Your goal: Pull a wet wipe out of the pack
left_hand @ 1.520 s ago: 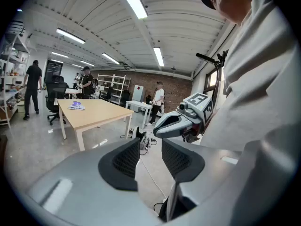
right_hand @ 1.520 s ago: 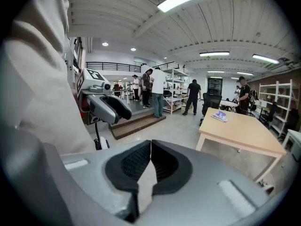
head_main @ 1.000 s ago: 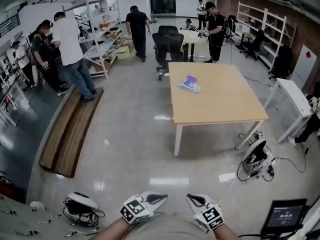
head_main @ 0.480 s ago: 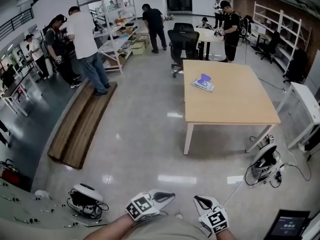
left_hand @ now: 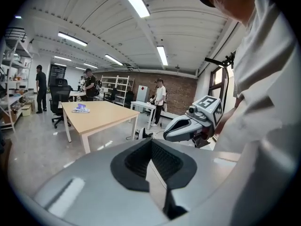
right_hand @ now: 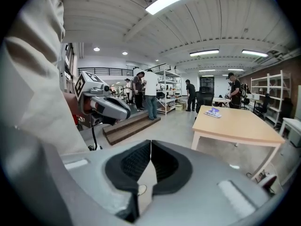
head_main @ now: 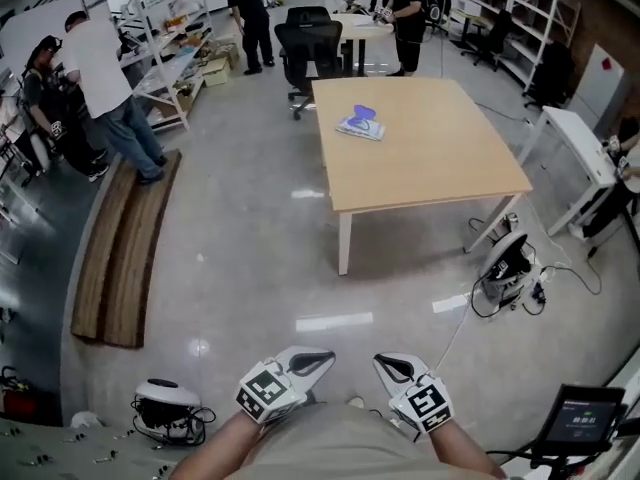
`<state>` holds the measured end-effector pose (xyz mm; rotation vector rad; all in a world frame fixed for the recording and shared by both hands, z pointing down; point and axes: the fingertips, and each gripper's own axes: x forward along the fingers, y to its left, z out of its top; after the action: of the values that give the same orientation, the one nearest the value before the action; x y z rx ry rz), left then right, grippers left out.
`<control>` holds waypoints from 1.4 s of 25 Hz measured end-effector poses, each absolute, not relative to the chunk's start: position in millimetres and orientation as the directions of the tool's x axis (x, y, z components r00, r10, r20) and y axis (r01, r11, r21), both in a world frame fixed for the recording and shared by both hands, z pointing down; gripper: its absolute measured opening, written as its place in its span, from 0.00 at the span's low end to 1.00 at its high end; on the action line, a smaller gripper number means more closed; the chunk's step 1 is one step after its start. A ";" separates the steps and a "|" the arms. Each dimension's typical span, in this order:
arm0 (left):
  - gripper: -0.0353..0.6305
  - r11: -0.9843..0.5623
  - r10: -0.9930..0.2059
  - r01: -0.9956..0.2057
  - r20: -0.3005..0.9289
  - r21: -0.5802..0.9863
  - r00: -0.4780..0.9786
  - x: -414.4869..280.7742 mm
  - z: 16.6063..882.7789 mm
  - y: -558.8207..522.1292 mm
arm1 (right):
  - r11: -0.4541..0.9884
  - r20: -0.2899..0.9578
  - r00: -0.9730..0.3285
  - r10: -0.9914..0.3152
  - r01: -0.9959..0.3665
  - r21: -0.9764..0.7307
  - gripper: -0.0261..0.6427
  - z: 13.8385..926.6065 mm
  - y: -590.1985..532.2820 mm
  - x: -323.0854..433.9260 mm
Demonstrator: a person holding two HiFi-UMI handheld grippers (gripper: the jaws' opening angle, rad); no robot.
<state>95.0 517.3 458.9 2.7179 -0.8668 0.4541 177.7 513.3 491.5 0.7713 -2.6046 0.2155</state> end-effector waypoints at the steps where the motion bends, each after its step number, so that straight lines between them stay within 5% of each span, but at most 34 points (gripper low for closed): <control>1: 0.06 -0.798 -0.511 -0.586 0.356 0.144 0.783 87.9 460.6 504.4 | 0.828 0.434 -0.753 -0.495 -0.560 -0.027 0.05 492.4 503.1 169.6; 20: 0.06 -0.808 -0.508 -0.570 0.315 0.149 0.802 -147.0 476.5 336.5 | 0.829 0.471 -0.727 -0.500 -0.559 0.018 0.05 486.4 338.3 -62.5; 35: 0.06 -0.789 -0.526 -0.594 0.325 0.158 0.786 -168.2 484.9 200.6 | 0.832 0.472 -0.735 -0.487 -0.555 -0.006 0.05 503.1 196.1 -83.0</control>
<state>-168.2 200.6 484.9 2.7253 -0.8699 0.3870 -83.0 196.1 503.1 0.7715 -2.5520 0.2013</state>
